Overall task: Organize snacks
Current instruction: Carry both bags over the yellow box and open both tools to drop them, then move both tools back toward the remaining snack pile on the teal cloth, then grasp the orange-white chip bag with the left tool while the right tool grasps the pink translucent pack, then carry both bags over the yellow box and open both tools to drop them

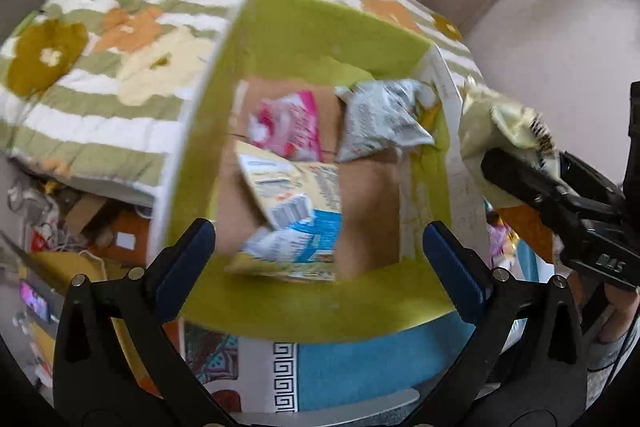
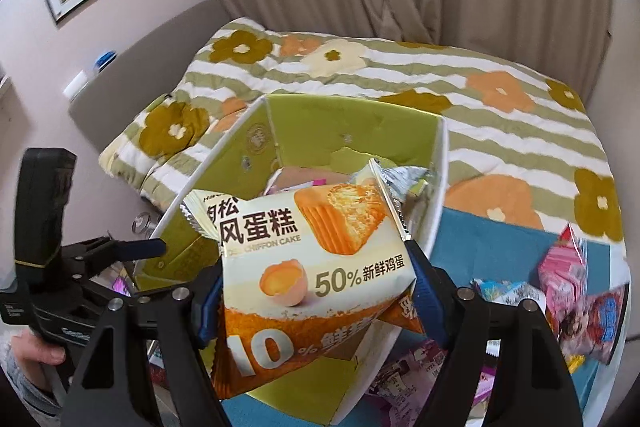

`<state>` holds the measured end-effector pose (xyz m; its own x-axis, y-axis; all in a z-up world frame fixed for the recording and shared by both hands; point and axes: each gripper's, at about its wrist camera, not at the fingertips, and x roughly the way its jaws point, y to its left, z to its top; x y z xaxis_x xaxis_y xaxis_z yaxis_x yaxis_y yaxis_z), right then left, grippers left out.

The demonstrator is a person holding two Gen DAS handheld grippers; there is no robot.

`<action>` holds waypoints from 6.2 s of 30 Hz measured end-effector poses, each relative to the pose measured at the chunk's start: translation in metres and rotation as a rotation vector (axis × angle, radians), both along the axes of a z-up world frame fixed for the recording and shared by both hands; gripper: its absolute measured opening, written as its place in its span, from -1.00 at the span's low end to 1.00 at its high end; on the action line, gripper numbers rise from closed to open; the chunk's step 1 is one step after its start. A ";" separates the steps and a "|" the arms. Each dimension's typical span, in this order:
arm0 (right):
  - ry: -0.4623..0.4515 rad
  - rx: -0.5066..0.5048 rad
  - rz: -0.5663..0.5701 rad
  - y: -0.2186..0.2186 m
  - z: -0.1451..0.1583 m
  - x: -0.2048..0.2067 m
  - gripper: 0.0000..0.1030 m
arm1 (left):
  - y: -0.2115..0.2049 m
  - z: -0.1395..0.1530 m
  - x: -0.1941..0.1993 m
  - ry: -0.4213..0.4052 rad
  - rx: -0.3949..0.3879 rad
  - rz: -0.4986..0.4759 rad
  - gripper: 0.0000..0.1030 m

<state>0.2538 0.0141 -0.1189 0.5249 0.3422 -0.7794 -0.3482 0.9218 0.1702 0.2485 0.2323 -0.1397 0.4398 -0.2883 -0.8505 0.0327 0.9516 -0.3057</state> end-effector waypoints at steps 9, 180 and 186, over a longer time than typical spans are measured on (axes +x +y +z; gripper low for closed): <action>0.000 -0.034 0.168 0.017 -0.026 0.013 0.58 | 0.018 0.012 -0.010 -0.036 0.029 0.059 0.99; -0.115 -0.024 -0.039 -0.037 0.040 0.066 0.16 | -0.061 0.028 0.128 -0.167 0.188 -0.138 0.10; 0.012 0.000 -0.144 -0.029 0.007 0.109 0.16 | -0.070 -0.009 0.169 -0.098 0.223 -0.205 0.10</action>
